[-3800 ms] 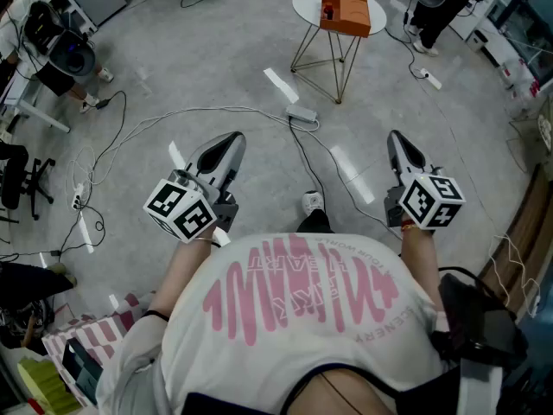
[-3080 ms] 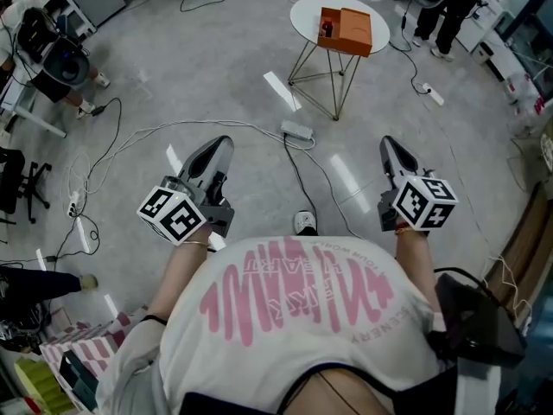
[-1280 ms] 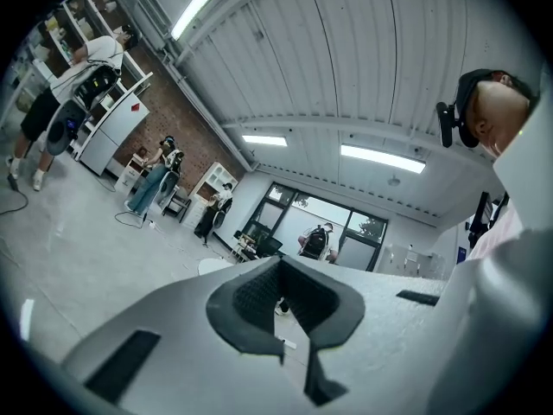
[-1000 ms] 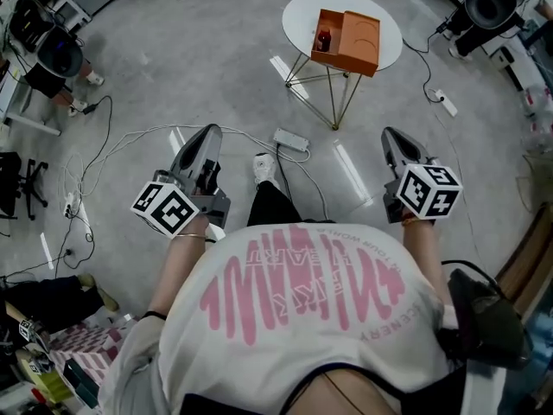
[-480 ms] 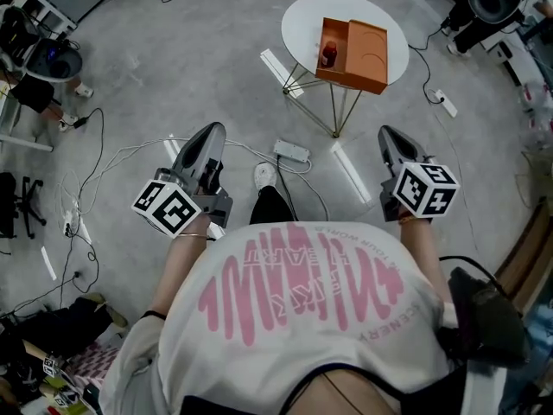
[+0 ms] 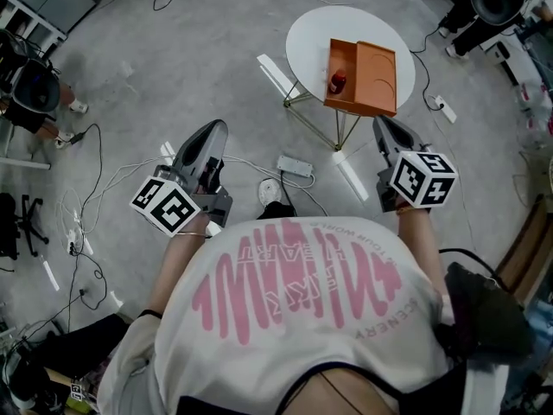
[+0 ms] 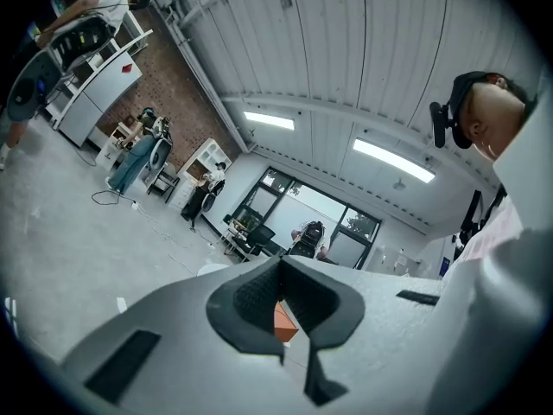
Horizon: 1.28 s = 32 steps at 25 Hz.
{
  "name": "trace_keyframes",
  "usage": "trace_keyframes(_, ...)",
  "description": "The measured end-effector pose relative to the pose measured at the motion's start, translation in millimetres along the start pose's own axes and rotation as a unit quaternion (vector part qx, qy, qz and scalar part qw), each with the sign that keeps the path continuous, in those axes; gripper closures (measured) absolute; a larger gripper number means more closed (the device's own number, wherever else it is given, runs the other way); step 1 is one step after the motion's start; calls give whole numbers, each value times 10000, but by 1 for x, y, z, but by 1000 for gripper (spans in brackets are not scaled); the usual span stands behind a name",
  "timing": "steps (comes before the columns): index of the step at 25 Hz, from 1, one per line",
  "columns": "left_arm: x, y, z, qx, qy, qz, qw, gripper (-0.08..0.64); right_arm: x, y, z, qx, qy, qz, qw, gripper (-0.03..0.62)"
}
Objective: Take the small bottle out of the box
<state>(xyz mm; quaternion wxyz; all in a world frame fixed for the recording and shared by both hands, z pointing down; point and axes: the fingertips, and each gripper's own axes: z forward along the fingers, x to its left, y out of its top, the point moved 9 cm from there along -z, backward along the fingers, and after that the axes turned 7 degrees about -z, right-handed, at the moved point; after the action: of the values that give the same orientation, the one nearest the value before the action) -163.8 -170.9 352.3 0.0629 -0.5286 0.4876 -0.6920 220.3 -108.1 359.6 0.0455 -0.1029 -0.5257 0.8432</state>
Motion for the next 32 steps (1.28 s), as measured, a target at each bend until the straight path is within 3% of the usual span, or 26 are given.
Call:
trace_keyframes(19,97,96,52,-332,-31,-51,9994,552,-3,56,114,32,-393,-33,9992,588)
trace_keyframes(24,115,109,71,-230,-100,-121,9996,552,-20,47,140,315,-656,60,9973,588)
trace_keyframes(32,152,116,73,-173,176,-332,9991,552,-25,31,183,757,-720,128,9944,588)
